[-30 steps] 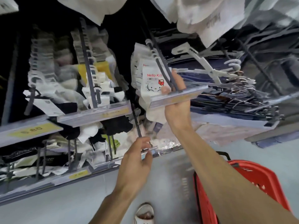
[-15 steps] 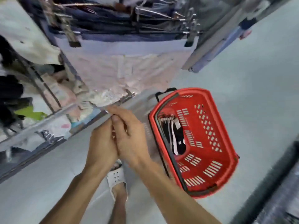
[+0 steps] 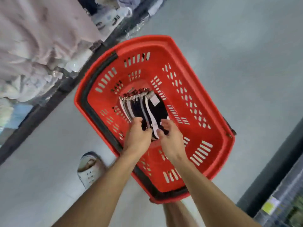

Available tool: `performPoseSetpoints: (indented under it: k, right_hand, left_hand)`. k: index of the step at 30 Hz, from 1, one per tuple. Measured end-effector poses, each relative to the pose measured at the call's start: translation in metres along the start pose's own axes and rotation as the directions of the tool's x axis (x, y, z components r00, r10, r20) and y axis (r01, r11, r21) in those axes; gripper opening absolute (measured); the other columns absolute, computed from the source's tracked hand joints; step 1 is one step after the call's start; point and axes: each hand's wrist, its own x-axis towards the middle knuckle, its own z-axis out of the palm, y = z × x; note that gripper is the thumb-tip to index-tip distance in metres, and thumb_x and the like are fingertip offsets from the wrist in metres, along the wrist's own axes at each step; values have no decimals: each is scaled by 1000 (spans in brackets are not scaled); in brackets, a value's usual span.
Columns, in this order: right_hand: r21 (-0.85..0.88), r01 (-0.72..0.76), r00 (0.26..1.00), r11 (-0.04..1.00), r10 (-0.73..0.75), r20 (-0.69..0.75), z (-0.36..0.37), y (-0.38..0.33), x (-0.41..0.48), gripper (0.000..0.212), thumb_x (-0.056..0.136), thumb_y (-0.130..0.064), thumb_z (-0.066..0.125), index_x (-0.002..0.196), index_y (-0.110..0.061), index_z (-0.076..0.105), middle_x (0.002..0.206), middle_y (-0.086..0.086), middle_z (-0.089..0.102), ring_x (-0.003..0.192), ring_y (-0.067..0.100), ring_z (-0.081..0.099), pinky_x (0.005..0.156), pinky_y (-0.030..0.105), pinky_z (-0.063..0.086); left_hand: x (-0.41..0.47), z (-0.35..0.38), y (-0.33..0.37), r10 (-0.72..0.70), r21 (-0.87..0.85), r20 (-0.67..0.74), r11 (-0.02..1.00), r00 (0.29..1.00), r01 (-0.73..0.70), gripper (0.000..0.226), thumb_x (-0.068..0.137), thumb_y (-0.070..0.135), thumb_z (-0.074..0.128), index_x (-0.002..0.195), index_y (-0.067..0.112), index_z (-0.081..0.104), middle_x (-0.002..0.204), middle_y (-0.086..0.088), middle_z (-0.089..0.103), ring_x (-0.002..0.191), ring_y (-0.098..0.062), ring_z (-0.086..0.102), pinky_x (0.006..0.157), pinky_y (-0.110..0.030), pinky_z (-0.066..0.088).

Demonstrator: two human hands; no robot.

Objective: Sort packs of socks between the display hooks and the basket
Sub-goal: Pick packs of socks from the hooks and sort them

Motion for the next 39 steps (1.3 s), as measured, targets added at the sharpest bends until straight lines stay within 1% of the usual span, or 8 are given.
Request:
performPoseSetpoints:
  k: [4, 8, 12, 17, 24, 31, 37, 39]
  right_hand:
    - [-142, -68, 988, 988, 86, 129, 13, 38, 65, 53, 97, -27, 60, 145, -13, 43, 145, 11, 50, 131, 28, 51, 107, 40, 42]
    - [-188, -64, 974, 980, 102, 200, 32, 66, 132, 65, 94, -30, 63, 151, -13, 34, 154, 11, 39, 142, 30, 39, 116, 41, 33]
    - [-99, -104, 979, 990, 119, 168, 47, 90, 176, 58, 93, -27, 63, 145, -11, 42, 150, 12, 43, 140, 31, 40, 116, 44, 33]
    - [-187, -130, 983, 974, 151, 103, 69, 106, 187, 54, 100, -37, 49, 151, -26, 36, 154, 11, 33, 144, 36, 29, 118, 51, 27]
    - [323, -255, 930, 912, 139, 342, 45, 103, 163, 52, 87, -16, 69, 134, -30, 52, 132, 0, 63, 115, 17, 63, 102, 39, 48]
    - [391, -180, 856, 903, -53, 515, -52, 15, 80, 66, 82, -36, 78, 141, -31, 48, 133, -6, 65, 117, 12, 65, 96, 31, 53]
    - [430, -53, 705, 901, -272, 656, -138, -130, -60, 54, 92, -25, 66, 141, -36, 49, 129, -10, 67, 89, -6, 69, 60, 5, 50]
    - [441, 49, 663, 896, -360, 657, -150, -187, -117, 57, 94, -27, 62, 146, -39, 41, 135, -15, 62, 108, -4, 66, 75, 8, 52]
  left_hand:
    - [78, 26, -13, -311, -49, -82, 950, 947, 308, 57, 88, 19, 64, 136, -6, 46, 139, -26, 53, 125, -40, 55, 105, -45, 46]
    - [135, 48, -30, -394, -59, -240, 918, 887, 391, 102, 85, 24, 74, 155, 2, 4, 161, -19, 17, 143, -38, 32, 116, -46, 33]
    - [171, 74, -43, -455, -225, -259, 886, 852, 405, 114, 80, 32, 81, 155, 8, -1, 156, -18, 33, 136, -36, 44, 109, -41, 38]
    - [176, 108, -63, -341, -238, -276, 930, 898, 280, 111, 58, 49, 91, 138, 20, 19, 136, -14, 54, 114, -34, 60, 101, -41, 49]
    - [153, 108, -55, -362, -299, -373, 919, 854, 258, 100, 60, 43, 85, 138, 22, 27, 81, 6, 55, 59, -11, 48, 73, -27, 41]
    - [21, 38, 15, -170, -438, -316, 899, 933, 15, 87, 52, 48, 83, 124, 35, 36, 91, 23, 57, 80, 1, 63, 78, -23, 50]
    - [-145, -83, 85, 3, -648, -315, 730, 949, -218, 73, 52, 34, 85, 116, 38, 50, 105, 21, 72, 97, 1, 70, 75, -21, 59]
    - [-207, -130, 106, 54, -681, -341, 674, 939, -286, 71, 53, 35, 85, 114, 32, 50, 102, 19, 73, 96, -1, 71, 74, -19, 59]
